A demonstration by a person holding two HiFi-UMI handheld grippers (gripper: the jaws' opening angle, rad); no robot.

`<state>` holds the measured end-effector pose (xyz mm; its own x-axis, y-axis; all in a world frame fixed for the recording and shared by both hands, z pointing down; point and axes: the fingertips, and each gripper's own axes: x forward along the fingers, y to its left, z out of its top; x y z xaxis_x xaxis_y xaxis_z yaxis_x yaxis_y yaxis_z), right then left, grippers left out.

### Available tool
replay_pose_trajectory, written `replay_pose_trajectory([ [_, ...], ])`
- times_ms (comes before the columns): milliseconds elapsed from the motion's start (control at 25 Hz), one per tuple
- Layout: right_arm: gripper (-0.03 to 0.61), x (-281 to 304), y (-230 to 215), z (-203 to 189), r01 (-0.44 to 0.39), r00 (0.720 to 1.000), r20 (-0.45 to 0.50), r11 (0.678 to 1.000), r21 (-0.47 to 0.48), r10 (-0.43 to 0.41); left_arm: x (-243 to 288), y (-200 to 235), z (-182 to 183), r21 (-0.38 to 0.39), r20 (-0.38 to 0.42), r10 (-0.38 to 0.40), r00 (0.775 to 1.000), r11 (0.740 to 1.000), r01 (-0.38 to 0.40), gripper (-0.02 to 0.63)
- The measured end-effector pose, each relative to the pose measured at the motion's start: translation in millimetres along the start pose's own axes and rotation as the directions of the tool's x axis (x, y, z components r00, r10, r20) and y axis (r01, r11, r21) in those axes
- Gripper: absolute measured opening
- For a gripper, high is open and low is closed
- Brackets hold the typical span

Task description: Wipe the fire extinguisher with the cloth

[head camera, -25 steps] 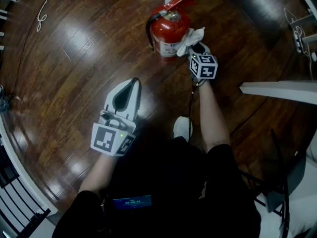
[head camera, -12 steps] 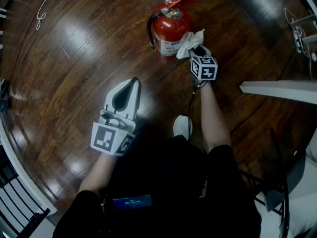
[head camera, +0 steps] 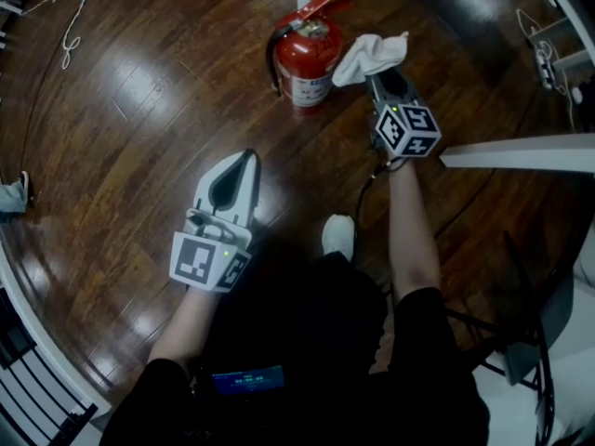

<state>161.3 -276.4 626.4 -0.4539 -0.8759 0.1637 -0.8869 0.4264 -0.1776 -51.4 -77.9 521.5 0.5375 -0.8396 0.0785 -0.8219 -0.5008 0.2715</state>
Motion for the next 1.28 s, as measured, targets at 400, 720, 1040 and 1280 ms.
replay_pose_trajectory([
  [400,0.114,-25.9,52.6,113.0,-0.095,0.977,0.189,0.995,-0.033,0.099,-9.0,-6.3,1.2,0.001,0.004,-0.013,1.0,1.0,0.013,0.002],
  [720,0.114,-1.7,65.6,62.1,-0.069,0.995,0.066,0.995,-0.078,0.074,-15.7,-5.4,-3.2,0.003,-0.007,-0.02,1.0,1.0,0.02,0.002],
  [1040,0.112,2.0,58.4,-17.3,-0.042,0.996,-0.077,0.995,-0.094,0.035,-15.4,-1.6,-8.6,-0.01,-0.006,-0.017,1.0,1.0,0.017,0.002],
  [1280,0.112,11.8,50.8,-88.2,-0.026,0.98,-0.197,0.999,-0.047,0.016,-17.8,1.4,-8.5,-0.016,-0.002,-0.007,1.0,1.0,0.007,0.002],
])
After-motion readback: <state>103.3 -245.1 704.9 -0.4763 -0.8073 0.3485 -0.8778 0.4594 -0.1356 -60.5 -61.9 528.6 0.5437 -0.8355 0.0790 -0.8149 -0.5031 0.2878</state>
